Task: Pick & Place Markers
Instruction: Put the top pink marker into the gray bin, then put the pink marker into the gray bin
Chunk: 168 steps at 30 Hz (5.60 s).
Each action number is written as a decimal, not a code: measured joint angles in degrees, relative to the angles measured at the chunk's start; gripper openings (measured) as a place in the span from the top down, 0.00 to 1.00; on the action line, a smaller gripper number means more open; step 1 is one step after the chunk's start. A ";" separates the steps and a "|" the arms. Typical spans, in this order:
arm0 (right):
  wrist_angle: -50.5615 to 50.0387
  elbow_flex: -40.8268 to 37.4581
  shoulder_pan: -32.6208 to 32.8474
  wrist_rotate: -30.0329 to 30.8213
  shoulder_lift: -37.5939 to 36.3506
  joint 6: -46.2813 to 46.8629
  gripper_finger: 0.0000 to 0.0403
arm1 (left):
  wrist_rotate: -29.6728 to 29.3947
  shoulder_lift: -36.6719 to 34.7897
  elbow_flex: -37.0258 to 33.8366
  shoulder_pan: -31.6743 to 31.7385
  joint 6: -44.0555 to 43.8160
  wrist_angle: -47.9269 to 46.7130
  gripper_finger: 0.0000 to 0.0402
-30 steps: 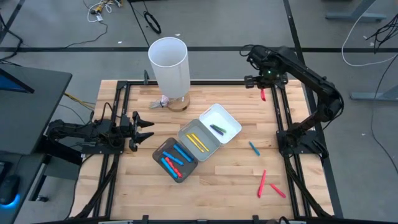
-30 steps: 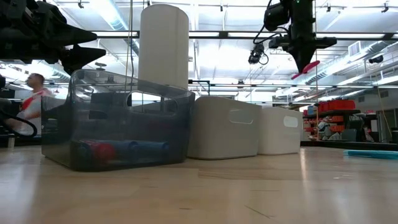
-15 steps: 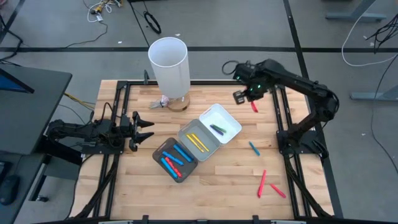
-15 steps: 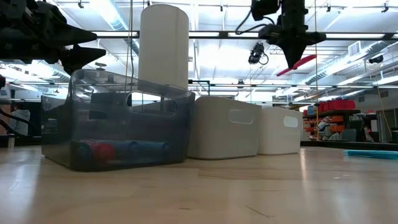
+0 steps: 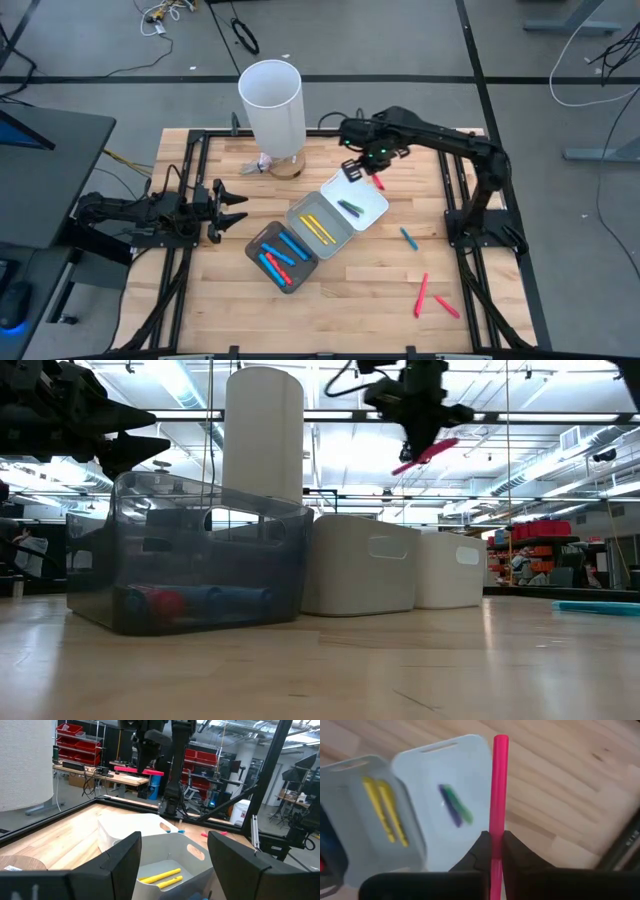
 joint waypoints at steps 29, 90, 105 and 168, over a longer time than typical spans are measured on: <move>-0.16 24.08 11.76 -7.33 20.32 3.12 0.97 | 0.00 0.00 0.01 0.00 0.00 0.00 0.42; 22.71 1.38 17.14 -1.22 28.58 -5.40 0.97 | 0.02 -0.01 0.00 0.00 0.03 0.02 0.42; 25.80 2.76 17.10 -2.15 28.58 -9.59 0.69 | 0.01 0.00 0.01 0.00 0.03 0.00 0.42; 10.48 -13.54 17.72 -2.80 -9.51 24.38 0.44 | 0.00 0.01 0.02 0.00 0.02 0.02 0.42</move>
